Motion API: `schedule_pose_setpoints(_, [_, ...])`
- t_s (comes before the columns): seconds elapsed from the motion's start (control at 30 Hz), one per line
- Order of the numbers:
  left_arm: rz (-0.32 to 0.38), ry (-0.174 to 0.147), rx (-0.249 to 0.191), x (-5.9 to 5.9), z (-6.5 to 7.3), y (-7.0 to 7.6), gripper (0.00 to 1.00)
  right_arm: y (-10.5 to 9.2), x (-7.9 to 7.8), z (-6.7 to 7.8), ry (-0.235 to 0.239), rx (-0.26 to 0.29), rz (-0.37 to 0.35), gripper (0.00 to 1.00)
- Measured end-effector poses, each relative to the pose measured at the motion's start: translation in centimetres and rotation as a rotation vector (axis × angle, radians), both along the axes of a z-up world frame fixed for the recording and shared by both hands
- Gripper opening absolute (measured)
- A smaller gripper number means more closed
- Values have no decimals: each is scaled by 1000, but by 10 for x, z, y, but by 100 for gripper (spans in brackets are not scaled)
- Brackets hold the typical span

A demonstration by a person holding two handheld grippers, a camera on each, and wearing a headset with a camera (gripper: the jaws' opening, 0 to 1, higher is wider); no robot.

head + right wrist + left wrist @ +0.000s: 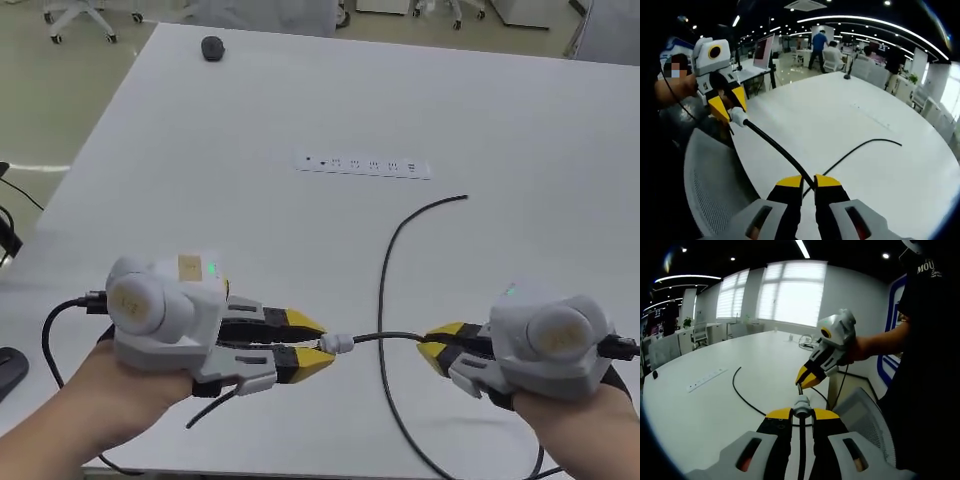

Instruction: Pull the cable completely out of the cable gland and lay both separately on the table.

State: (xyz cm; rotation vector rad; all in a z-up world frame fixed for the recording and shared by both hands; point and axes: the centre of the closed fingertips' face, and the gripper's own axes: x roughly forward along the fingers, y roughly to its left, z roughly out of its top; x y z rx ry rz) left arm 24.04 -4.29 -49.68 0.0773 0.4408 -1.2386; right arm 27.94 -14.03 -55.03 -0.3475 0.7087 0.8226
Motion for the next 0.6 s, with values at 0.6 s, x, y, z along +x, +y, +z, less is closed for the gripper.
schedule_pose_setpoints(0.6, [0,4,-1,0,0,-2,15,70,-24,42,-276,-215,397,14])
